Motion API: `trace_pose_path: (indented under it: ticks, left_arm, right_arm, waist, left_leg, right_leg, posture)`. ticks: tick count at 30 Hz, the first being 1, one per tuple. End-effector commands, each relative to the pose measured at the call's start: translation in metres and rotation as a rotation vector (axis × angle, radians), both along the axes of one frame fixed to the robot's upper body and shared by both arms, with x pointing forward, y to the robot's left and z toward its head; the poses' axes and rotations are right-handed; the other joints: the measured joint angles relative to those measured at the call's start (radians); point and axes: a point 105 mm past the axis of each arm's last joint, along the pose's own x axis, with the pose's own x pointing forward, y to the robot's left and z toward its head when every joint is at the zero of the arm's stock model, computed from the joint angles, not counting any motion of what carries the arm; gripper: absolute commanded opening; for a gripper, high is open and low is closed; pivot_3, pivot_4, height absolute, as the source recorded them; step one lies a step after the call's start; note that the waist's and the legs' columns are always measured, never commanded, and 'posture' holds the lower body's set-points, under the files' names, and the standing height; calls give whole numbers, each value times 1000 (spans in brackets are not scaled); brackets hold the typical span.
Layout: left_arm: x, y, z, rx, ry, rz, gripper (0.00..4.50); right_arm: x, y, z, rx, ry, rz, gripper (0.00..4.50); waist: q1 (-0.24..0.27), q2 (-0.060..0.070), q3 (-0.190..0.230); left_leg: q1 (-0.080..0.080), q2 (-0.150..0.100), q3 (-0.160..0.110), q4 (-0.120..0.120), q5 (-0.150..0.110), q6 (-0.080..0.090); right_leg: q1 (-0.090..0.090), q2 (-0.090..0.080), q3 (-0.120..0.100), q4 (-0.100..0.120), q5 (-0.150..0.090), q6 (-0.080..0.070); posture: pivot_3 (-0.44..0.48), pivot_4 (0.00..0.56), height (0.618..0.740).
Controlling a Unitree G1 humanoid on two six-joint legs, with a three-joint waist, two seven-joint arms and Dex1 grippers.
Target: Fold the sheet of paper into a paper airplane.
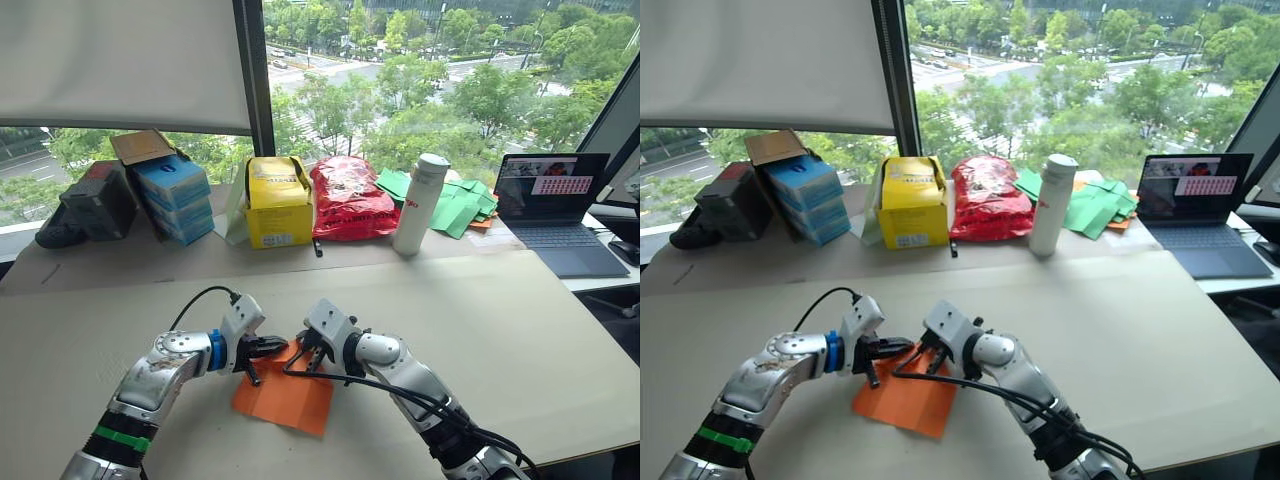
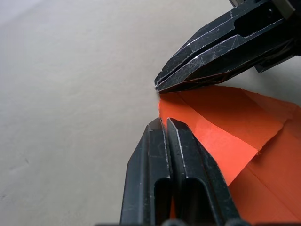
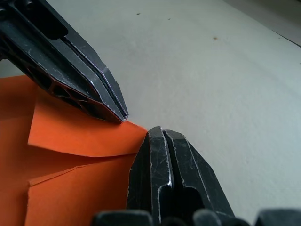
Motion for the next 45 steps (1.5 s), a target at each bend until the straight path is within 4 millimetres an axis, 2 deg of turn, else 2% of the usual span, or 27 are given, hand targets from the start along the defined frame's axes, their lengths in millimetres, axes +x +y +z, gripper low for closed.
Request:
trace_pose_path:
  ticks: [1, 8, 12, 20, 27, 32, 38, 45]
  left_arm:
    - [4, -6, 1, 23, -37, -11, 39]
    - [2, -12, -10, 73, -34, -48, 39]
    - [3, -4, -23, 140, -22, -33, 39]
    - [-12, 16, -42, 224, 29, -44, 39]
    - [-27, 35, -40, 229, 53, -13, 39]
    - [-43, 56, -39, 254, 79, 18, 39]
    - [-54, 66, -35, 268, 92, 37, 39]
    - [-57, 73, -32, 276, 93, 51, 39]
  right_arm:
    - [-2, 4, 4, 1, -12, 4, 0]
    - [-3, 5, 0, -12, -4, 8, 0]
    - [-3, 6, 2, -11, -5, 7, 0]
    - [-4, 8, 2, -10, 0, 14, 0]
    - [-4, 10, 1, -12, 4, 19, 0]
    - [-4, 13, 1, -10, 3, 28, 0]
    - [-3, 13, 1, -12, 2, 36, 0]
    - [-2, 13, 2, -13, 1, 40, 0]
  waist:
    - [0, 0, 0]
    - [0, 0, 0]
    - [1, 0, 0]
    - [-5, 0, -1]
    - [-16, 0, -1]
    - [-25, 0, -1]
    - [-28, 1, -1]
    - [-28, 1, -1]
  left_leg:
    - [0, 0, 0, 0, 0, 0]
    - [0, 0, 0, 0, 0, 0]
    - [1, 0, 0, 0, -2, 3]
    - [3, 0, 0, -1, -2, 4]
    - [5, 1, 0, -2, -3, 5]
    - [7, 2, 0, -4, -3, 5]
    - [8, 2, 0, -5, -3, 5]
    - [13, 2, 0, -7, -4, 5]
  right_leg:
    - [0, 0, 0, 0, 0, 0]
    - [0, 0, 0, 0, 0, 0]
    - [1, 0, 0, 0, 0, 0]
    - [2, 0, 0, 1, 0, 0]
    - [2, 0, 1, 2, 0, 0]
    - [3, 0, 1, 2, 0, 0]
    - [3, 1, 1, 1, 0, 0]
    - [4, 1, 1, 0, 0, 0]
  posture:
    - [0, 150, 740]
    - [0, 150, 740]
    - [0, 150, 740]
    - [0, 150, 740]
    - [0, 150, 740]
    - [0, 150, 740]
    - [0, 150, 740]
    - [0, 150, 740]
